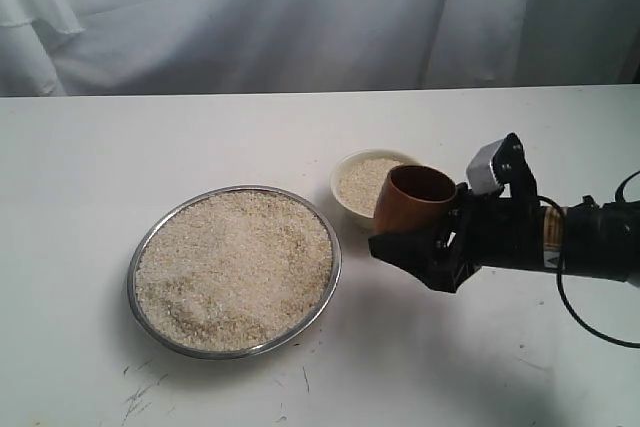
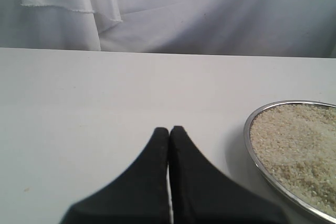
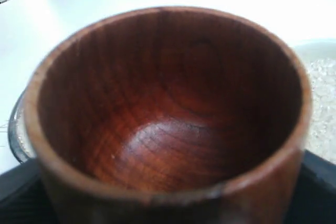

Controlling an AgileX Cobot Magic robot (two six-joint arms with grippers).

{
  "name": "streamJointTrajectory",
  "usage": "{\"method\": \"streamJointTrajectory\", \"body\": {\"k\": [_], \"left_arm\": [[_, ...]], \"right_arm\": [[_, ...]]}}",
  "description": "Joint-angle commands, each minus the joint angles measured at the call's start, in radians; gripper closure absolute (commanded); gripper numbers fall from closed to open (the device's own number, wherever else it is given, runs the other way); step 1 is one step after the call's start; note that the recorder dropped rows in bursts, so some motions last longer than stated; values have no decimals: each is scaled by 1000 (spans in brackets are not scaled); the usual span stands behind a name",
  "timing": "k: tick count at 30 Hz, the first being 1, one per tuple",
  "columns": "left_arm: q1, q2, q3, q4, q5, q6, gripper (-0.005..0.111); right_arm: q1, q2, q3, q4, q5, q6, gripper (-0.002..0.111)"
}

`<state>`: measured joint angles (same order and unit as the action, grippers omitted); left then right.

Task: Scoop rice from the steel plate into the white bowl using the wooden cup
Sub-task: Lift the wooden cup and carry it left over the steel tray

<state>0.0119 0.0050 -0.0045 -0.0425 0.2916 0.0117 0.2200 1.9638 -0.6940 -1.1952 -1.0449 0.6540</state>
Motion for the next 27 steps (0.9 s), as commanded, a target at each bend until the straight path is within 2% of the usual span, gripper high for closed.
{"method": "streamJointTrajectory", "body": {"k": [1, 6, 12, 21, 27], "left_arm": [[-2, -5, 5, -1, -6, -3, 107], [-2, -5, 5, -1, -6, -3, 107], [-2, -5, 5, -1, -6, -3, 107], [-2, -5, 5, -1, -6, -3, 107], [-2, -5, 5, -1, -6, -3, 107]], "right_arm": [[21, -55, -1, -61, 47, 151, 108], [94, -113, -1, -74, 141, 146, 108], [204, -185, -1, -80, 378, 142, 108], [306, -305, -1, -80, 446, 157, 108], [363, -362, -1, -80, 656, 157, 108]]}}
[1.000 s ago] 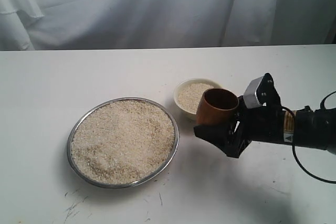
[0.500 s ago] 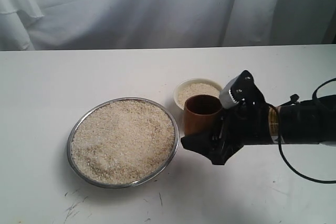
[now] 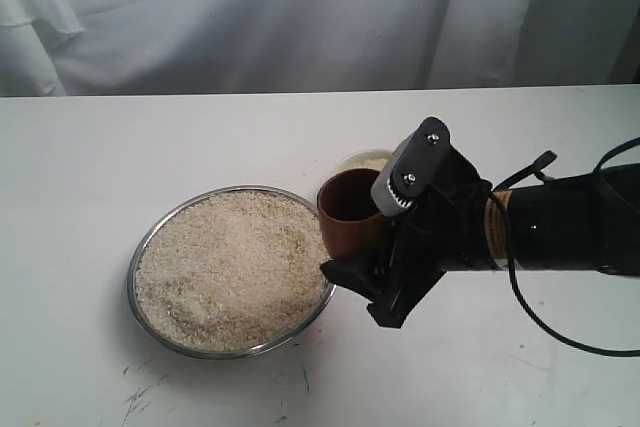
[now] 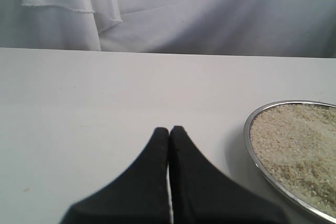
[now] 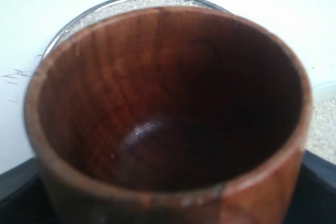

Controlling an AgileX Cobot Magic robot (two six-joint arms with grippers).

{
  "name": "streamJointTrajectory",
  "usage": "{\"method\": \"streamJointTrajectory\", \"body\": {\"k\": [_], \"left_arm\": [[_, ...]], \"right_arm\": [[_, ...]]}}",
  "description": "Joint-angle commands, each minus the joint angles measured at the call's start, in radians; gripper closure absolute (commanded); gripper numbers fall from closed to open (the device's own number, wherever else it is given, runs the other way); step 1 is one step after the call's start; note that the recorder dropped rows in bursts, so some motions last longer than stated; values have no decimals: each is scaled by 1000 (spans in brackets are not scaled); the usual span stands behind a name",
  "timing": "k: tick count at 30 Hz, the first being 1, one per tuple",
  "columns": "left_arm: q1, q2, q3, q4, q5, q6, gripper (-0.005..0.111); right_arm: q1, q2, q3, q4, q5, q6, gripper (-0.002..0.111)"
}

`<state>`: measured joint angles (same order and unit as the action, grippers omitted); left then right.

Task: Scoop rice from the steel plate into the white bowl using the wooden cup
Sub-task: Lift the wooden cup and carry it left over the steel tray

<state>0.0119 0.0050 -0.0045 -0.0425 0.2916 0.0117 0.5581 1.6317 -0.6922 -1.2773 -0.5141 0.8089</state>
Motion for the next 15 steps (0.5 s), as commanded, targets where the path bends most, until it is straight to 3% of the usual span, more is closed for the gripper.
{"method": "streamJointTrajectory", "body": {"k": [1, 10, 15], "left_arm": [[-2, -5, 5, -1, -6, -3, 107], [-2, -5, 5, -1, -6, -3, 107], [-2, -5, 5, -1, -6, -3, 107]], "right_arm": [[30, -30, -3, 2, 144, 2, 108], [38, -30, -3, 23, 141, 2, 108], [38, -30, -3, 194, 103, 2, 108]]}}
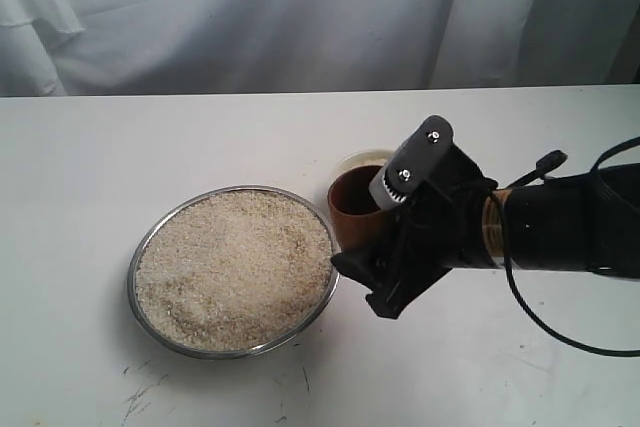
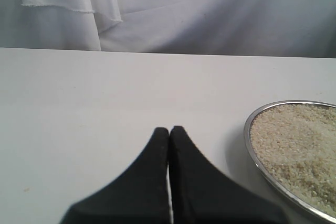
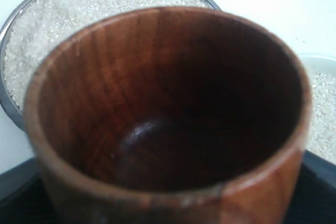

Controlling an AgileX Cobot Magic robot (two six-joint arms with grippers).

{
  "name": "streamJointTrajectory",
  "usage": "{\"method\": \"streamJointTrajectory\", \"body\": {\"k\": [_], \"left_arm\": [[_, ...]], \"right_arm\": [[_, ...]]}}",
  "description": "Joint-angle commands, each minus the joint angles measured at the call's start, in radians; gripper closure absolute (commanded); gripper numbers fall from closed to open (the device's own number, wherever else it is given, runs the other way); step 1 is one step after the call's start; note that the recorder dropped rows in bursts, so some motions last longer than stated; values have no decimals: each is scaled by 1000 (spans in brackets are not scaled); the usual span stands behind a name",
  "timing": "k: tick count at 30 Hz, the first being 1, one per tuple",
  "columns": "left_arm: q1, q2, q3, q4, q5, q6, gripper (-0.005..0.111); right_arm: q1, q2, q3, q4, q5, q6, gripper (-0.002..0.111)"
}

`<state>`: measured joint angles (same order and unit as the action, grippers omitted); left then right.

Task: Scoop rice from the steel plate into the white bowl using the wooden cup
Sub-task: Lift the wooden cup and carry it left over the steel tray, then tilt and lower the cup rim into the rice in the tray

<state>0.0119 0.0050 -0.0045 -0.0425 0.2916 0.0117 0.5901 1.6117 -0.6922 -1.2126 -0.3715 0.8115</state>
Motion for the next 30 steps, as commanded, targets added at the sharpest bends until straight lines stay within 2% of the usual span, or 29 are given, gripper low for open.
{"method": "streamJointTrajectory", "body": {"k": [1, 6, 11, 12, 15, 18, 23, 30], "left_arm": [[-2, -5, 5, -1, -6, -3, 107], [-2, -5, 5, -1, -6, -3, 107], [-2, -5, 5, -1, -6, -3, 107], [-2, -5, 5, -1, -6, -3, 107], [-2, -5, 5, -1, -6, -3, 107], [-2, -5, 5, -1, -6, -3, 107], [-2, -5, 5, -1, -6, -3, 107], [-2, -5, 5, -1, -6, -3, 107]], "right_arm": [[6, -10, -3, 139, -53, 0, 108], [13, -10, -3, 130, -77, 81, 108], [86, -10, -3, -115, -56, 303, 108], [98, -10, -5, -112, -29, 303, 108], [172, -10, -33, -105, 218, 303, 108], [236, -10, -89, -108, 386, 297, 108], [282, 7, -205, -107, 509, 285, 108], [289, 67, -258, -151, 560, 64, 108]]}}
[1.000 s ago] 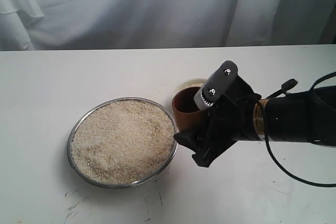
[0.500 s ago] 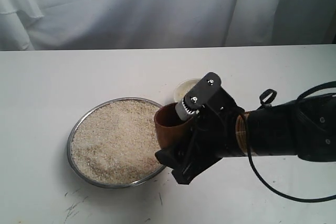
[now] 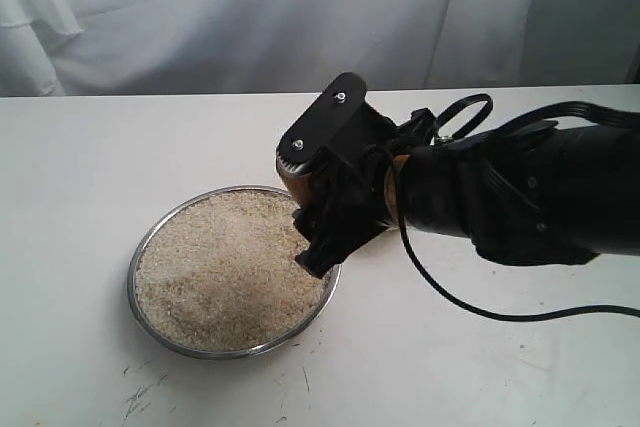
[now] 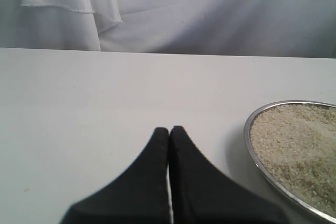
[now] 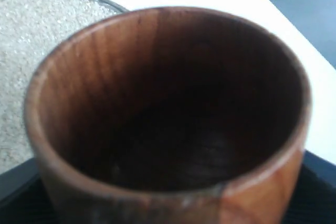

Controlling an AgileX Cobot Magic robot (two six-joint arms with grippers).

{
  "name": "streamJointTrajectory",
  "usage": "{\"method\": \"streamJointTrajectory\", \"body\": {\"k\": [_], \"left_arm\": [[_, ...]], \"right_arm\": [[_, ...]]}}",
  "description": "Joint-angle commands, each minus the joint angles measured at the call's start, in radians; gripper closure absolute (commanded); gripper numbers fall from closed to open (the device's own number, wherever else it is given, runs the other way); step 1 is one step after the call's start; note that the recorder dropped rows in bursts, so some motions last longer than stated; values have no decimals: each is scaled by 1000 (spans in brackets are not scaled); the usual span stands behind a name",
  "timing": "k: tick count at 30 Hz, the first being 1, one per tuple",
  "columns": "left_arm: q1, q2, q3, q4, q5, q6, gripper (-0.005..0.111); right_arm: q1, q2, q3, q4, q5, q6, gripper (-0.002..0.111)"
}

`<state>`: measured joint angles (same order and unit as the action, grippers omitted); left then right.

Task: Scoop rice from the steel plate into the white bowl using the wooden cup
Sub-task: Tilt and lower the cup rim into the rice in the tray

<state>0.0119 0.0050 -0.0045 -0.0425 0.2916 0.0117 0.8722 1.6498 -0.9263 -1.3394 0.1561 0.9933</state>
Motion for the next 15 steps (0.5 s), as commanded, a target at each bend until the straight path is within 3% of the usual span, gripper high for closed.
{"method": "streamJointTrajectory", "body": {"k": [1, 8, 15], "left_arm": [[-2, -5, 5, -1, -6, -3, 107], [-2, -5, 5, -1, -6, -3, 107], [-2, -5, 5, -1, -6, -3, 107]], "right_arm": [[7, 40, -29, -31, 45, -158, 108], [7, 107, -81, -31, 114, -540, 108], [9, 179, -199, -32, 121, -698, 108]]}}
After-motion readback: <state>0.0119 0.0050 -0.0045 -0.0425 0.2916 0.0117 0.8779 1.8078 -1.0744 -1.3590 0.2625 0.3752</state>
